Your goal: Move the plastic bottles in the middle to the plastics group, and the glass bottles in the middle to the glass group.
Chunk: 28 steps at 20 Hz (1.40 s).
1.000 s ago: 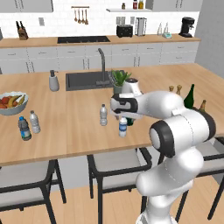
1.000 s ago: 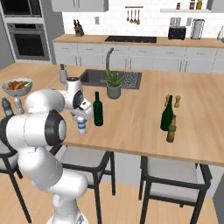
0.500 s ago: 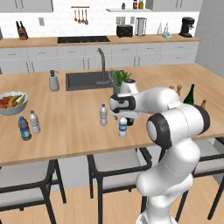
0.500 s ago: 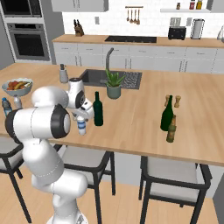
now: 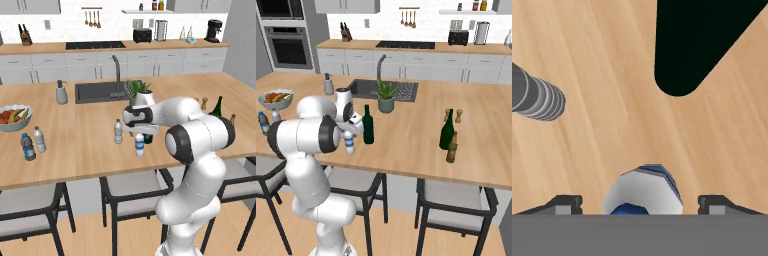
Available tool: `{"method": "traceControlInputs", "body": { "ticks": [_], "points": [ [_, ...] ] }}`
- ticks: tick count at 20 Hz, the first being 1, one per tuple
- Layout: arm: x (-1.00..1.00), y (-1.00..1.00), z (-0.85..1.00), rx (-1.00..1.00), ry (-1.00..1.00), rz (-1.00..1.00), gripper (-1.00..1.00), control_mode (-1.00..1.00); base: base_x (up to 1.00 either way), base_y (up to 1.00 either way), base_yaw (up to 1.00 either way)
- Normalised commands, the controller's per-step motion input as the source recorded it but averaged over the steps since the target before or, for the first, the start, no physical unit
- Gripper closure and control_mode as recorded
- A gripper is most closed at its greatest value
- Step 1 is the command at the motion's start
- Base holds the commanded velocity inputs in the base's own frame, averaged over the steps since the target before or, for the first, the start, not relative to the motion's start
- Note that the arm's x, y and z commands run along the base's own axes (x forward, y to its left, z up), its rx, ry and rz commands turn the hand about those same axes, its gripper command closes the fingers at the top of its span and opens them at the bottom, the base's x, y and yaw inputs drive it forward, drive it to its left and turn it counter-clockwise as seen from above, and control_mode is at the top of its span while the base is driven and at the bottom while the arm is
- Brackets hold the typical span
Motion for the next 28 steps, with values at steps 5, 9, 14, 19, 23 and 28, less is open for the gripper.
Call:
{"method": "traceControlInputs", "body": {
  "ticks": [5, 9, 14, 19, 23, 28],
  "points": [
    [-0.1, 0.02, -0.23, 0.0, 0.01, 0.02, 1.0, -1.0, 0.0, 0.0, 0.0],
    [-0.09, 0.0, -0.19, 0.0, 0.0, 0.04, 1.0, -1.0, 0.0, 0.0, 0.0],
    [-0.31, 0.0, -0.02, 0.03, 0.0, 0.09, 1.0, -1.0, 0.0, 0.0, 0.0],
    [-0.5, 0.17, 0.31, 0.15, 0.0, 0.1, 1.0, -1.0, 0.0, 0.0, 0.0],
    [-0.41, 0.42, 0.36, 0.15, 0.0, 0.05, 1.0, -1.0, 0.0, 0.0, 0.0],
    [-0.19, 0.74, 0.17, 0.01, -0.01, 0.05, 1.0, -1.0, 0.0, 0.0, 0.0]
  ]
}}
